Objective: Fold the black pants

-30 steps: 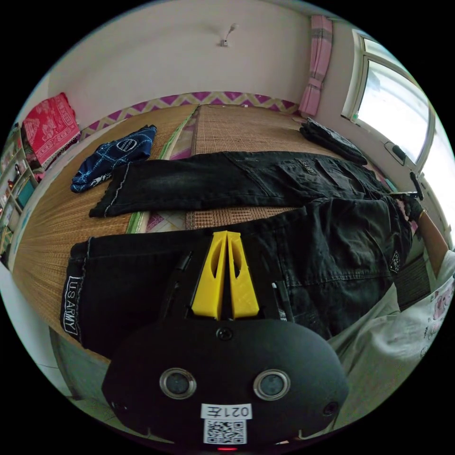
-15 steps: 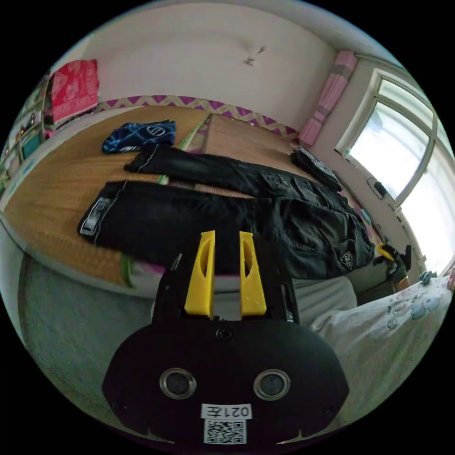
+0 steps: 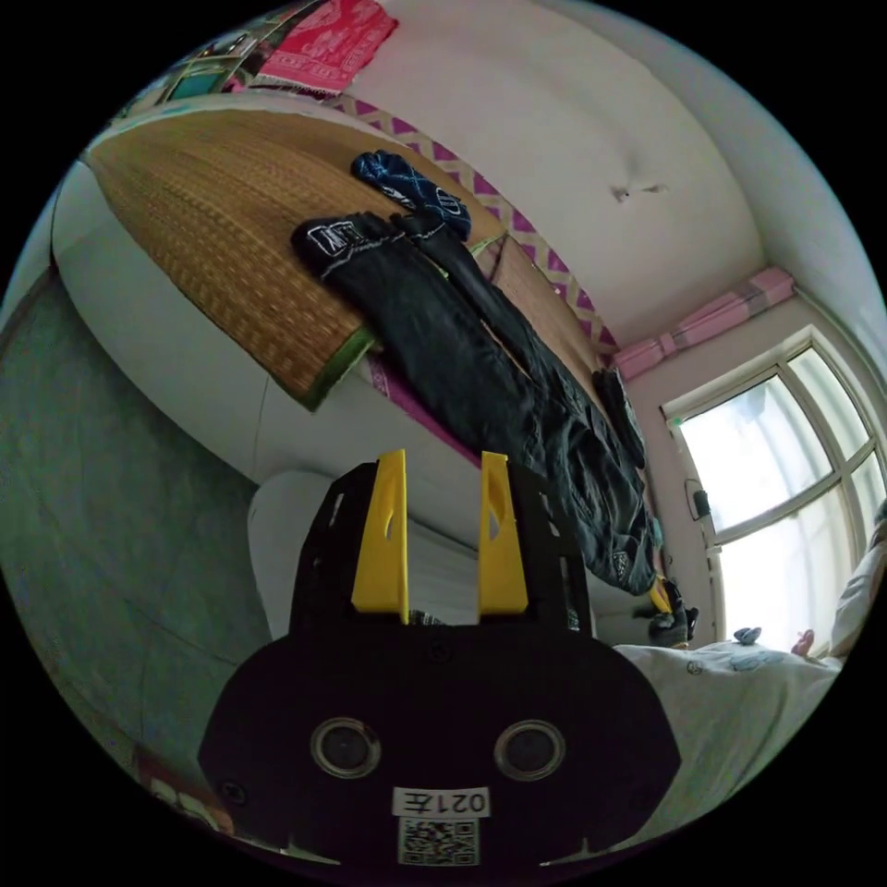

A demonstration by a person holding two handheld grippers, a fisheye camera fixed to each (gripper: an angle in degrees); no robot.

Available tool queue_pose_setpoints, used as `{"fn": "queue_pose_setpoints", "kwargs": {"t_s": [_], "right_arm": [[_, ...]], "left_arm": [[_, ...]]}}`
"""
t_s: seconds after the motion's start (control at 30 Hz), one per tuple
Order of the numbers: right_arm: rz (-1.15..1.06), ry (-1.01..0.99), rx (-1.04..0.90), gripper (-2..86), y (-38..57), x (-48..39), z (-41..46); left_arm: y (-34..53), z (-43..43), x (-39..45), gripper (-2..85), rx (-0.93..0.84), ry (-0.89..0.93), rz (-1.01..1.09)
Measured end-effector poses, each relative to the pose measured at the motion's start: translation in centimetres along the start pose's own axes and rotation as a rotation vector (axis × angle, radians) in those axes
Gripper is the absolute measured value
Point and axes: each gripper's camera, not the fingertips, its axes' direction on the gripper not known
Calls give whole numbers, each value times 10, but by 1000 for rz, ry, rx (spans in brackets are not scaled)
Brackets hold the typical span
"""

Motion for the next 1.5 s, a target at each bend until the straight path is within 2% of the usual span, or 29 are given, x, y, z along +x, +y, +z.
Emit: {"fn": "queue_pose_setpoints", "kwargs": {"t_s": [0.27, 0.4, 0.73, 0.83, 0.93, 1.03, 1.27, 1.5], "right_arm": [[11, -90, -107, 87, 8, 6, 18], [-13, -74, -111, 84, 0, 3, 25], [31, -125, -109, 72, -17, 18, 38], [37, -130, -112, 67, -22, 19, 42], [29, -115, -118, 57, -27, 16, 47], [-9, -133, -126, 32, -35, 8, 46], [-110, -332, -178, 14, -101, -56, 55], [-188, -274, -240, 18, -204, -141, 126]], "left_arm": [[-36, -31, -18, 110, 63, 106, -101], [-66, -45, -22, 106, 124, 143, -115], [-114, -39, -22, 89, 133, 162, -211], [-125, -36, -16, 75, 122, 170, -220], [-129, -33, -5, 21, 109, 146, -203], [-137, -39, 17, -5, 103, 175, -134], [-203, -41, 124, -9, 42, 32, 184], [-325, 33, 217, -9, -146, -156, 344]]}}
